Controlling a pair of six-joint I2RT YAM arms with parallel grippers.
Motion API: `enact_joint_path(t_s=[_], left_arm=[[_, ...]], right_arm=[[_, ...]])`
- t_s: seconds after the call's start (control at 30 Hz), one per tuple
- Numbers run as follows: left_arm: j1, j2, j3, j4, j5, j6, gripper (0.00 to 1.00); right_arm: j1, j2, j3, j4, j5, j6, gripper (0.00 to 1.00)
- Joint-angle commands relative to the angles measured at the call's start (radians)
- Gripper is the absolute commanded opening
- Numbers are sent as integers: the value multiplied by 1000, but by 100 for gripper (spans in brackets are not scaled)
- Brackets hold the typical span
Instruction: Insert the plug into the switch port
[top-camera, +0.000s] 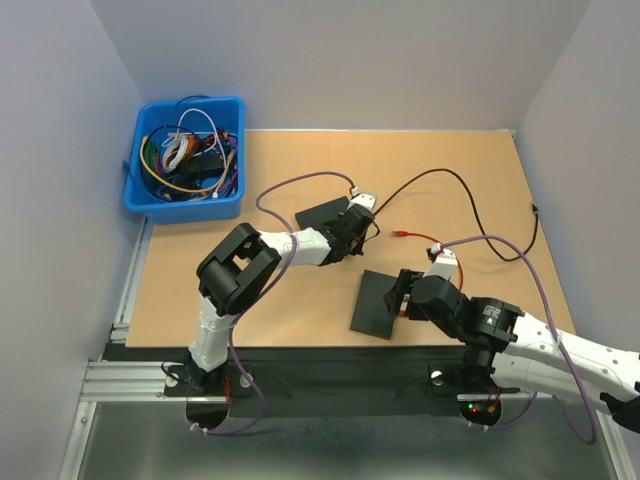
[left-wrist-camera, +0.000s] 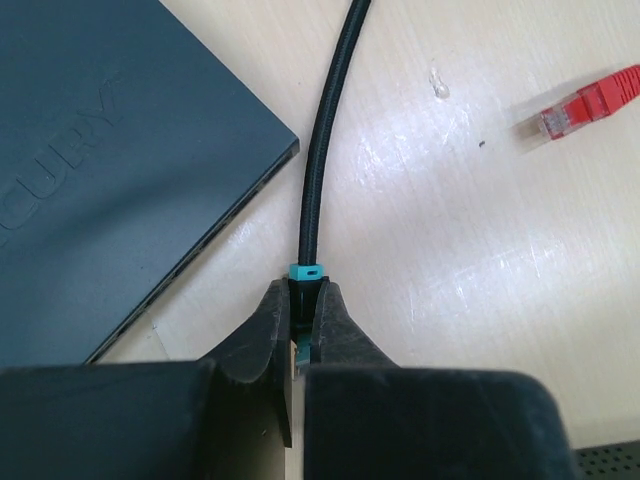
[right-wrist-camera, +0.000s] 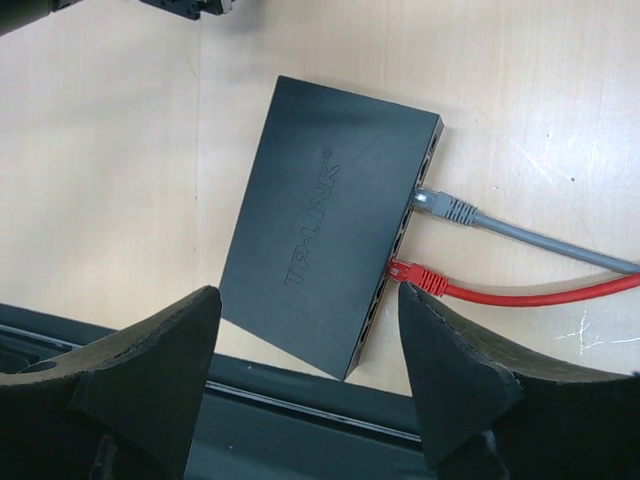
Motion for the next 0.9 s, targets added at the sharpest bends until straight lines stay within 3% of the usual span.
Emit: enact_joint_path(t_s=[0.0,0.07,0.2,0.37,0.43,0.47,0.6,0.87], left_arm=[[14,-101,-50,-66,34,-8,0],[19,-155,-59,-72,34,-13,0],[22,-322,-55,-115,14,-37,0],[22,-502,-48,-187,-49,-71,0],[22,-586,-50,-226,-91,-77,0],[22,-610,-48,-241,-102,-77,0],[22,-710,-36,-318,-158,-80,0],[22,-870,-94,-352,-176,-97,0]], right_arm=[[-3,1,46,2,-37,-68,77],[-3,20,31,48,-97,-112,77],[3,203,7,234,-370,-191,78],[83,311,2,266,-332,-133,74],[108,311,-16,309,-343,-116,59],[112,311,-21,324,-349,-110,44],[128,334,-35,331,-364,-80,21],[148,422,-64,328,-349,-7,13]])
